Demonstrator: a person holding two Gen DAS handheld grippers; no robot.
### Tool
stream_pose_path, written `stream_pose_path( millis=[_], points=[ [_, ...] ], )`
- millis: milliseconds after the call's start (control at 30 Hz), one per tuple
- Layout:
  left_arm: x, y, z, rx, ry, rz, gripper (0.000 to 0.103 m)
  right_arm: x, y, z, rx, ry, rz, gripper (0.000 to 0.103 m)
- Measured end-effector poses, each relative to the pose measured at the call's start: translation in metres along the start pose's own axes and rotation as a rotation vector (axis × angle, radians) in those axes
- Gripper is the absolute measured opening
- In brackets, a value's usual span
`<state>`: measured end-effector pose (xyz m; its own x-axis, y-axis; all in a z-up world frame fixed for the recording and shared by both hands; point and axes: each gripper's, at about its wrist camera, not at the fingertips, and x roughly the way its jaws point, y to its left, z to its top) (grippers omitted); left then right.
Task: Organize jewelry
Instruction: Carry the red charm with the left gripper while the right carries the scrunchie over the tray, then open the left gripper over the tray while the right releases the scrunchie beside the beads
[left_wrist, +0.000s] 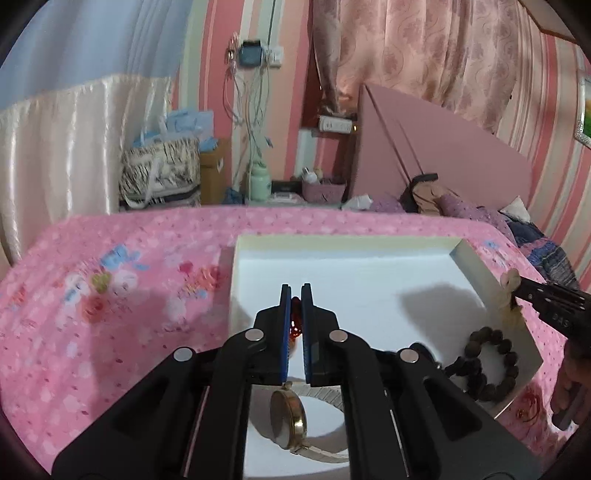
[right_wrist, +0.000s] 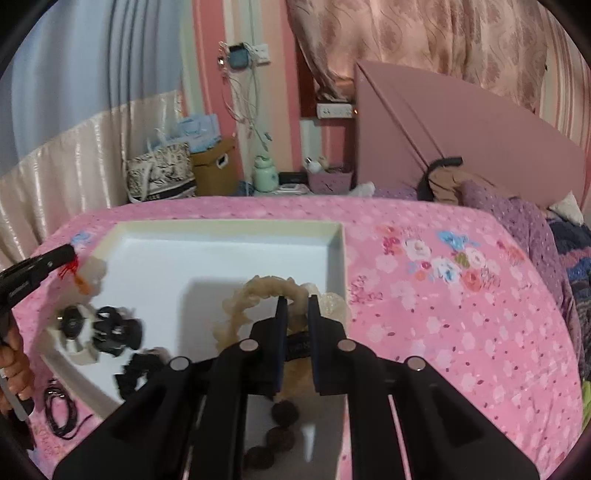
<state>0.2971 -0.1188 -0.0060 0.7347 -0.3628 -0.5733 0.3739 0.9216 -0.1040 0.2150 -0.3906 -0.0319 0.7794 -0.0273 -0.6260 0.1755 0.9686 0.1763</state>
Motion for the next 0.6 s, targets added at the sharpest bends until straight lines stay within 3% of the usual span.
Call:
stream_pose_path(
  millis=[300,600],
  points=[
    [0.013,-0.003,-0.018,0.022,0.05,0.004,0.004,0.013,-0.004,-0.014,-0.001,0.028,-0.012,0.014],
    [0.017,0.006,-0.022,-0.009,0.066,-0.003,0.004,0.004,-0.011,-0.016,0.014,-0.033,0.031,0.014]
  ],
)
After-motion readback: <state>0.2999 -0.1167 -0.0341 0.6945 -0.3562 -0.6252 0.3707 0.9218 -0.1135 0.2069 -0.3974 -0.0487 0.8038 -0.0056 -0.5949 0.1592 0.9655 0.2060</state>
